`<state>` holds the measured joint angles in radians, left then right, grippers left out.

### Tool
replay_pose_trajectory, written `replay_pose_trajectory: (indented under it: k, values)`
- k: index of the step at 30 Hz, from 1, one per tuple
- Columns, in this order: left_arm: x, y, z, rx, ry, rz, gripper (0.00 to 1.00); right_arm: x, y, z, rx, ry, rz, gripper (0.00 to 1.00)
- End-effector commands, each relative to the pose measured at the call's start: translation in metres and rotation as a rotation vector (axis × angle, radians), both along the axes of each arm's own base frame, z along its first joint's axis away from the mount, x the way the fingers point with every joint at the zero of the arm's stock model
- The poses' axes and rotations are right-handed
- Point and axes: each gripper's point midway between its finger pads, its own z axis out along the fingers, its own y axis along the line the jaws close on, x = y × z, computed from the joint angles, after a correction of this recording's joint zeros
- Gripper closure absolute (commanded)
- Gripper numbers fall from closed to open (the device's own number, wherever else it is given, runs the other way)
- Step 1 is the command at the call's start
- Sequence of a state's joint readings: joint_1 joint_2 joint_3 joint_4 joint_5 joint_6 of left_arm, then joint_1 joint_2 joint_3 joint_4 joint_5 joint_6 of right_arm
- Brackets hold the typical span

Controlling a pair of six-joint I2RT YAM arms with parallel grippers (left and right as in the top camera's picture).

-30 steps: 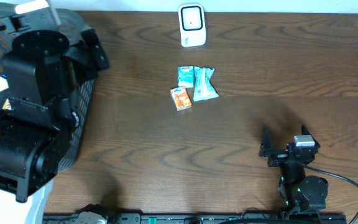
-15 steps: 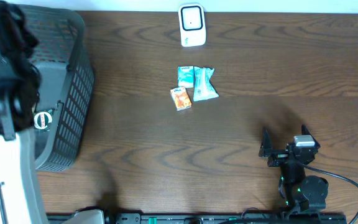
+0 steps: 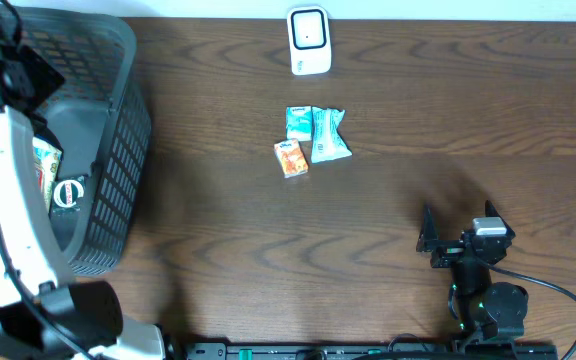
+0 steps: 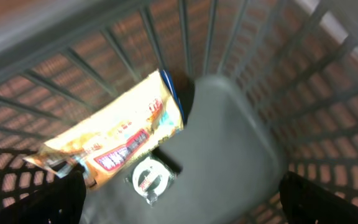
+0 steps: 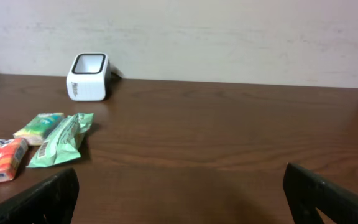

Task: Scan the item barcode
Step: 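Move the left gripper back into the basket above the green tin, then lower the left gripper around the round green tin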

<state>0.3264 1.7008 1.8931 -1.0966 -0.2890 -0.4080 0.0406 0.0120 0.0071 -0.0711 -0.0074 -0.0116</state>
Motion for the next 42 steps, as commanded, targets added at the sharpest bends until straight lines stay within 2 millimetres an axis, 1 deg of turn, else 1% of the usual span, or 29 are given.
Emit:
replay_pose_trajectory:
  k: [1, 3, 6, 11, 16, 23, 25, 27, 30, 36, 39, 42]
  values:
    - [0.007, -0.003, -0.024, -0.061, 0.050, -0.008, 0.02, 0.000, 0.001, -0.001, 0.007, 0.001, 0.004, 0.01]
    - [0.011, -0.001, -0.036, -0.058, 0.093, -0.031, 0.02, 0.000, 0.001, -0.001, 0.007, 0.001, 0.004, 0.01]
    - [0.012, 0.009, -0.051, -0.026, 0.154, -0.008, 0.02, 0.000, 0.001, -0.001, 0.007, 0.001, 0.004, 0.01]
    - [0.017, 0.011, -0.076, -0.044, 0.215, -0.009, 0.02, 0.000, 0.001, -0.001, 0.007, 0.001, 0.004, 0.01]
    - [0.020, 0.013, -0.096, -0.057, 0.268, -0.019, 0.02, 0.000, 0.001, -0.001, 0.007, 0.001, 0.004, 0.01]
    - [0.012, 0.020, -0.121, -0.083, 0.356, -0.018, 0.02, 0.000, 0.001, -0.001, 0.007, 0.001, 0.004, 0.01]
    - [0.011, 0.021, -0.132, -0.082, 0.399, -0.055, 0.02, 0.000, 0.001, -0.001, 0.007, 0.001, 0.004, 0.01]
    - [0.008, 0.020, -0.148, -0.083, 0.463, -0.113, 0.02, 0.000, 0.001, -0.001, 0.007, 0.001, 0.004, 0.01]
    - [0.008, 0.020, -0.162, -0.085, 0.509, -0.155, 0.02, 0.000, 0.001, -0.001, 0.007, 0.001, 0.004, 0.01]
    - [0.009, 0.020, -0.181, -0.084, 0.584, -0.240, 0.00, 0.000, 0.001, -0.001, 0.007, 0.001, 0.004, 0.01]
    - [0.008, 0.021, -0.188, -0.092, 0.598, -0.240, 0.06, 0.000, 0.001, -0.001, 0.007, 0.001, 0.004, 0.01]
    - [0.007, 0.022, -0.193, -0.100, 0.611, -0.238, 0.06, 0.000, 0.001, -0.001, 0.007, 0.001, 0.004, 0.01]
